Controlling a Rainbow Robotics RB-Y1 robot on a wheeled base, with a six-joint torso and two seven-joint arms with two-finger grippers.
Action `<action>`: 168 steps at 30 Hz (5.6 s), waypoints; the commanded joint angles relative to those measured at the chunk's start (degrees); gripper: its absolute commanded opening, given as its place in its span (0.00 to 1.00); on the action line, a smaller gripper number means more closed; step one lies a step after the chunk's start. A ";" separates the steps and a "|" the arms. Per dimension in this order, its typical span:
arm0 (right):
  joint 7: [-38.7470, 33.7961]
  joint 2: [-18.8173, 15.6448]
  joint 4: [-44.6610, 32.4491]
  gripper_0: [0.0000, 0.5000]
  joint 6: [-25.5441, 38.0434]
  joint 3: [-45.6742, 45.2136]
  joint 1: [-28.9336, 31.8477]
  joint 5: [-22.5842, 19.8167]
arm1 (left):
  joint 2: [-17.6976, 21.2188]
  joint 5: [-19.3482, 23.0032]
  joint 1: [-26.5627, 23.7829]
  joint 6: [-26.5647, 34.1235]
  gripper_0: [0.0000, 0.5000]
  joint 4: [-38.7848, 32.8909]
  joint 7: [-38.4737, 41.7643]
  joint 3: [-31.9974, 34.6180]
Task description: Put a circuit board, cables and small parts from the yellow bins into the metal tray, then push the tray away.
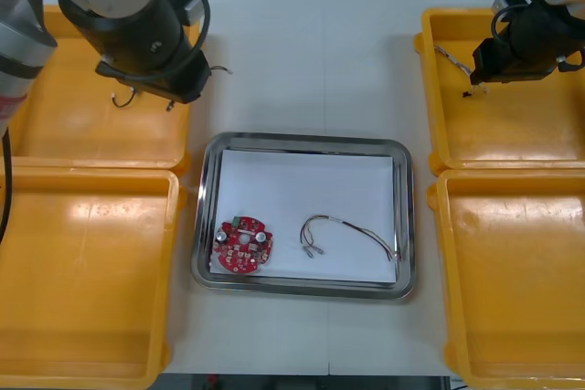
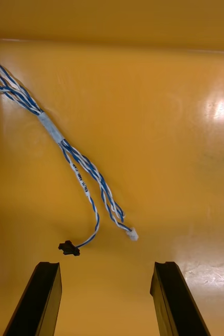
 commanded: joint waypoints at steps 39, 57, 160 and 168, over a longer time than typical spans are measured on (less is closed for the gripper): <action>-3.20 2.24 4.84 1.00 -8.67 3.24 0.78 -2.71 | -4.20 -13.81 11.61 -18.97 0.01 -4.40 27.66 -23.61; -3.03 2.24 4.84 0.03 -10.26 3.41 2.36 -3.59 | -3.32 -13.90 11.61 -19.85 1.00 -4.49 28.72 -23.78; 13.23 -10.68 -7.64 1.00 2.40 6.58 2.71 -11.58 | -1.74 -6.96 -8.78 -38.48 1.00 51.67 -3.63 2.32; 22.72 -7.95 1.76 1.00 -1.38 6.66 -2.03 -10.35 | -2.35 -6.25 -6.58 -41.73 1.00 51.58 -3.80 1.00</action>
